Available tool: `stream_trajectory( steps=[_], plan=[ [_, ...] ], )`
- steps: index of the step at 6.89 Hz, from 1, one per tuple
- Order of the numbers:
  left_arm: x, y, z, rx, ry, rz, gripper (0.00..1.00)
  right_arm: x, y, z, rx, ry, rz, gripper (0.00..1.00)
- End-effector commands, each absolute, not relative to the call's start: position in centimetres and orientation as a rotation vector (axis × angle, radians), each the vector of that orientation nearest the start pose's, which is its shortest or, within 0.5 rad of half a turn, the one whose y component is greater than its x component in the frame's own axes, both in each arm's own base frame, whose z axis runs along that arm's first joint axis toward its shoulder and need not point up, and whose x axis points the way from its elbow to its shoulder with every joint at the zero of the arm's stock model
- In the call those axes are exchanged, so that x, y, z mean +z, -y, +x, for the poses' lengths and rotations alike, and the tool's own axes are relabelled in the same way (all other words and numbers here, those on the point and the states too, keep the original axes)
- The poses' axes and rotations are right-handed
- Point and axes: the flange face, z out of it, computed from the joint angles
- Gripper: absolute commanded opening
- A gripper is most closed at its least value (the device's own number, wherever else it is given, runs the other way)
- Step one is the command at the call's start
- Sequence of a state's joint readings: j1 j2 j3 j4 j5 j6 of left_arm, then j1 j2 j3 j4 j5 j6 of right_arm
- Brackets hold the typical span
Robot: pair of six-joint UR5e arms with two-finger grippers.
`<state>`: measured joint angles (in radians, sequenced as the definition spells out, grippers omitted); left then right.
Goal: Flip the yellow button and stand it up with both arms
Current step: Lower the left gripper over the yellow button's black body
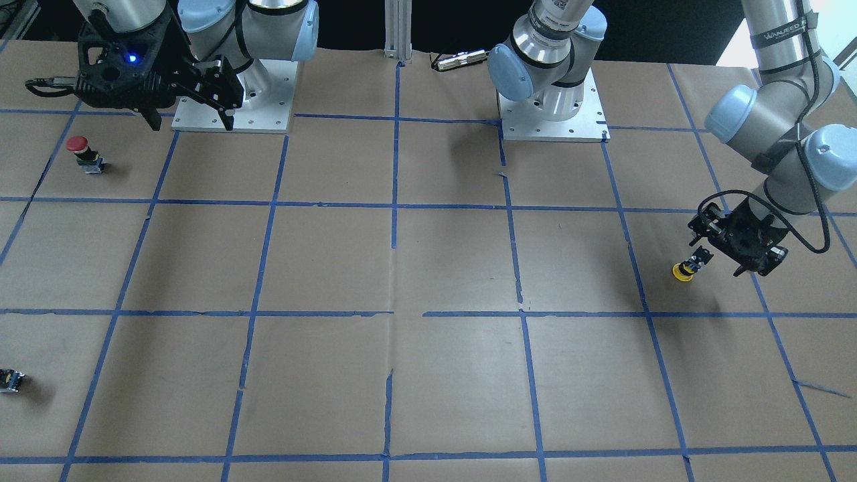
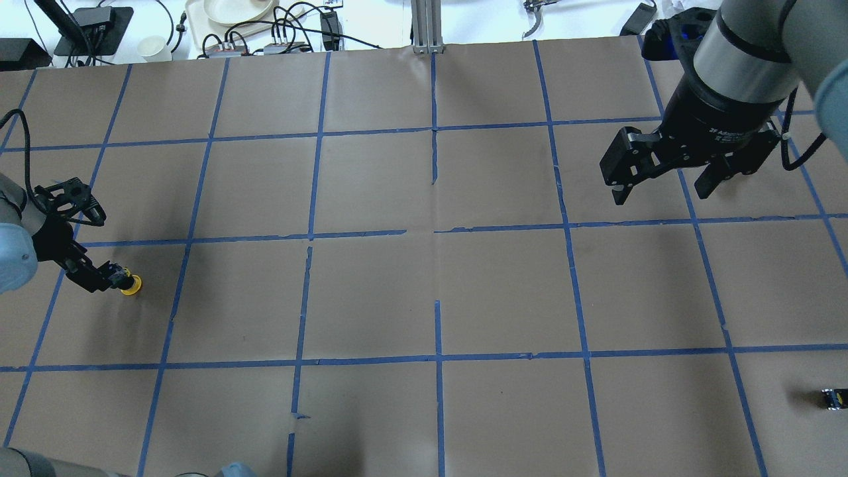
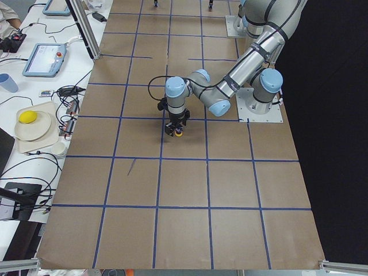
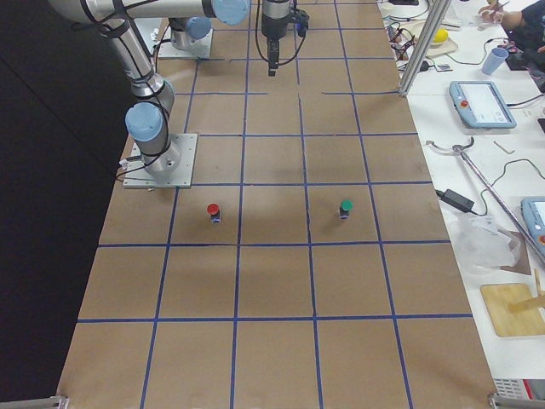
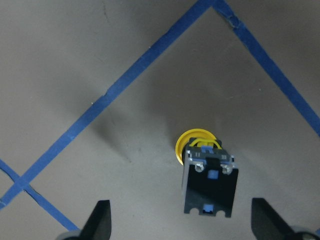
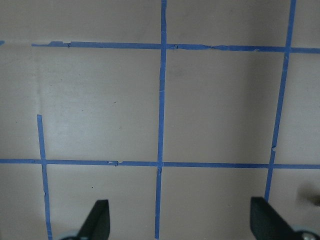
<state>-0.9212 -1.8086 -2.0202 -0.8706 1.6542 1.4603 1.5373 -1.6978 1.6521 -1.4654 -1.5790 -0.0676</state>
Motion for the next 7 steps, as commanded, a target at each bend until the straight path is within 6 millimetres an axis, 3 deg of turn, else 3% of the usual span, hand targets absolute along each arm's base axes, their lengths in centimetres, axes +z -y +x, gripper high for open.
stream_trajectory(
  steps=[1,4,5,6,7],
  plan=[
    [22.4,47.6,20.4,0.109,-2.82,1.3,0.87,49.8,43.5,11.8,0.088,-3.152,-0.035,1.0],
    [21.3,45.9,19.3,0.14,-2.844,1.313,0.82,49.9,43.5,11.8,0.083,-3.152,-0.032,1.0],
    [21.4,46.0,19.5,0.137,-2.824,1.345,0.67,49.9,43.5,11.8,0.081,-3.154,-0.032,1.0],
    [21.7,46.2,19.6,0.133,-2.814,1.346,0.59,50.0,43.4,11.9,0.08,-3.151,-0.034,1.0],
    [22.1,46.2,19.5,0.117,-2.81,1.343,0.59,50.0,43.4,11.9,0.083,-3.15,-0.034,1.0]
  ],
)
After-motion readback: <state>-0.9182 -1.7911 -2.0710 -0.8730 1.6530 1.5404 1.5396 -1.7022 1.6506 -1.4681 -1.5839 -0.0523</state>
